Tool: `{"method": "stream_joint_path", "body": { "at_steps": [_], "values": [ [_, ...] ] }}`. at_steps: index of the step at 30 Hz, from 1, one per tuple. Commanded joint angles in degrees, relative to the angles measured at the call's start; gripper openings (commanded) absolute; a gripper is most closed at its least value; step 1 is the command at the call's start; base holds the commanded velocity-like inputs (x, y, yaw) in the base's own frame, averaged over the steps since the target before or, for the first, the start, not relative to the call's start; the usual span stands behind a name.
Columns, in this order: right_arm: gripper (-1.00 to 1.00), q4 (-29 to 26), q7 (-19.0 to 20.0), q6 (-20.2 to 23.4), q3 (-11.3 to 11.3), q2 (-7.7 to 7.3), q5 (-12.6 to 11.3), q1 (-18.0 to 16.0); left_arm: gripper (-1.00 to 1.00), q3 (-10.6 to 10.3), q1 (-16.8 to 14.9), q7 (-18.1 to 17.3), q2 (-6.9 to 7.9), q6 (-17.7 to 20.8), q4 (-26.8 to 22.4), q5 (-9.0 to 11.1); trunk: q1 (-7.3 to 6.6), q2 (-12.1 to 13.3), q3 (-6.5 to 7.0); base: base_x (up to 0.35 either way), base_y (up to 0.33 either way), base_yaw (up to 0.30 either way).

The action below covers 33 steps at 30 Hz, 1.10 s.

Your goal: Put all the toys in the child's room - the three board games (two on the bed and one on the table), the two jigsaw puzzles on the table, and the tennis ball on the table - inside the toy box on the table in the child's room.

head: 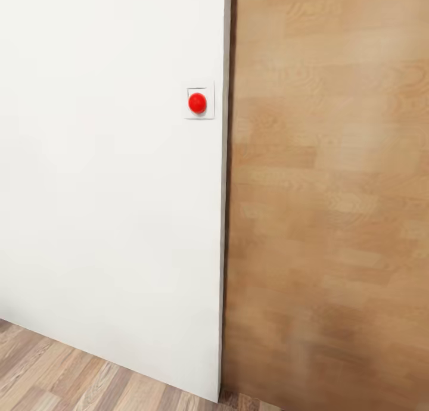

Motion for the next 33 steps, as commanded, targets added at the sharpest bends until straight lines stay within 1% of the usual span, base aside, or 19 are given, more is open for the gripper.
{"method": "stream_joint_path", "body": {
  "at_steps": [1, 3, 4, 6, 10, 14, 20, 33],
  "values": [
    [1.00, -0.3, -0.3, -0.3, -0.3, 0.33, -0.3, 0.0, 1.00, -0.1, 0.0, -0.1, -0.33, 0.1, -0.2, 0.1, 0.00, 0.0, -0.03, 0.000, 0.000, 0.000],
    [1.00, -0.3, -0.4, -0.6, -0.4, 0.98, -0.3, 0.0, 1.00, -0.1, 0.0, -0.1, -0.87, 0.1, -0.2, 0.1, 0.00, 0.0, -0.03, 0.000, 0.000, 0.000],
    [1.00, -0.3, -0.4, -0.6, -0.4, 1.30, -0.3, 0.0, 1.00, -0.1, 0.0, -0.1, -0.87, 0.1, -0.2, 0.1, 0.00, 0.0, -0.03, 0.000, 0.000, 0.000],
    [1.00, -0.3, -0.5, -0.5, -0.2, 1.42, -0.3, 0.0, 1.00, -0.1, 0.0, -0.1, -0.86, 0.1, -0.1, 0.1, 0.00, 0.0, -0.03, 0.000, 0.000, 0.000],
    [1.00, -0.3, -0.6, -1.8, 0.0, 2.26, -0.3, 0.0, 1.00, 0.0, 0.0, -0.1, -0.61, 0.1, -0.1, 0.1, 0.00, 0.0, -0.03, 0.000, 0.000, 0.003],
    [1.00, -0.3, -1.3, -3.1, 0.1, 2.41, -0.3, 0.0, 1.00, -0.1, 0.0, -0.1, -0.53, 0.1, -0.1, 0.1, 0.00, 0.0, -0.03, 0.000, 0.000, 0.119],
    [1.00, -0.3, -2.6, -5.0, 0.1, 2.45, -0.4, 0.0, 1.00, -0.1, 0.0, -0.1, -0.54, 0.1, -0.1, 0.1, 0.00, 0.0, -0.03, 0.000, 0.000, 0.241],
    [1.00, -0.3, -2.9, -9.2, 0.1, 2.46, -0.4, 0.0, 1.00, -0.1, 0.0, -0.1, -0.53, 0.1, -0.1, 0.1, 0.00, 0.0, -0.03, 0.000, 0.000, 0.271]
  ]
}}
